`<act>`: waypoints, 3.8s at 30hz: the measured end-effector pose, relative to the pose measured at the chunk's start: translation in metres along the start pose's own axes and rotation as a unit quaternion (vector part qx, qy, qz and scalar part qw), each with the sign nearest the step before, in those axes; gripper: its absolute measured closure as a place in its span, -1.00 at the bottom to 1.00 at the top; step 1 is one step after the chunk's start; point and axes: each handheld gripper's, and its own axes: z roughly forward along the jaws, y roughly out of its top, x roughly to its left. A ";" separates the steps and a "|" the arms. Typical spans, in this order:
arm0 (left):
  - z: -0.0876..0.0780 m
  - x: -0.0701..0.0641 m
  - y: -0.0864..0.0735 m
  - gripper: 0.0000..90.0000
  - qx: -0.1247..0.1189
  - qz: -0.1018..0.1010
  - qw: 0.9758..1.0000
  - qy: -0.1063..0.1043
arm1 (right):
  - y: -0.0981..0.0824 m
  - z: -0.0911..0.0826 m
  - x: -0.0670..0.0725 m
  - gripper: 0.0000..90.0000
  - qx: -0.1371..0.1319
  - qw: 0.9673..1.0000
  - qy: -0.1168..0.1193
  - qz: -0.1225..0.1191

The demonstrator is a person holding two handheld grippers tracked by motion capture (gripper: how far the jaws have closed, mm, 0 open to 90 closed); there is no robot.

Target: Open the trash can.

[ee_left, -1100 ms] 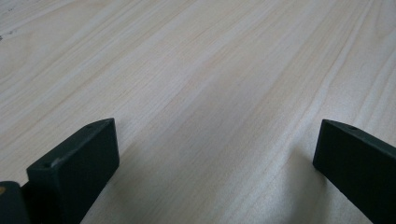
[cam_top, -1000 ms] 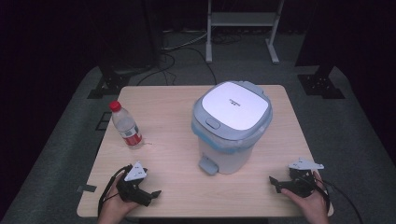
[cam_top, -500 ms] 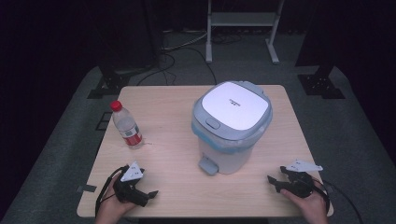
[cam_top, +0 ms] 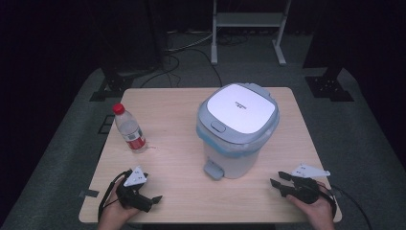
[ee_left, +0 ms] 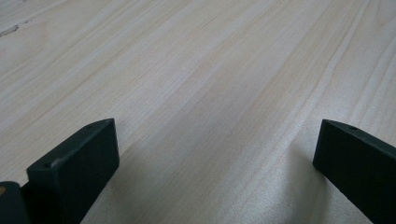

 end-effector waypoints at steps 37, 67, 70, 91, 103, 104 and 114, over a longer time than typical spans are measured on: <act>0.000 0.000 0.000 -1.00 0.001 0.000 1.000 0.000 | 0.029 0.028 0.055 0.77 -0.047 0.993 0.103 -0.039; 0.000 0.000 0.000 -1.00 0.001 -0.001 1.000 0.001 | 0.054 0.055 0.097 0.98 -0.076 0.986 0.128 -0.076; 0.000 0.000 0.000 -1.00 0.001 -0.001 1.000 0.001 | 0.056 0.059 0.101 0.98 -0.081 0.985 0.125 -0.082; 0.000 0.000 0.000 -1.00 0.001 -0.001 1.000 0.001 | 0.067 0.095 0.130 0.98 -0.081 0.987 0.094 -0.105; 0.000 0.000 0.000 -1.00 0.001 -0.001 1.000 0.001 | 0.067 0.104 0.133 0.97 -0.081 0.987 0.083 -0.112; 0.000 0.000 0.000 -1.00 0.001 -0.001 1.000 0.001 | 0.066 0.104 0.133 0.97 -0.082 0.987 0.083 -0.112; 0.000 -0.001 0.000 -1.00 0.001 -0.002 1.000 0.002 | 0.062 0.106 0.133 0.98 -0.088 0.987 0.073 -0.112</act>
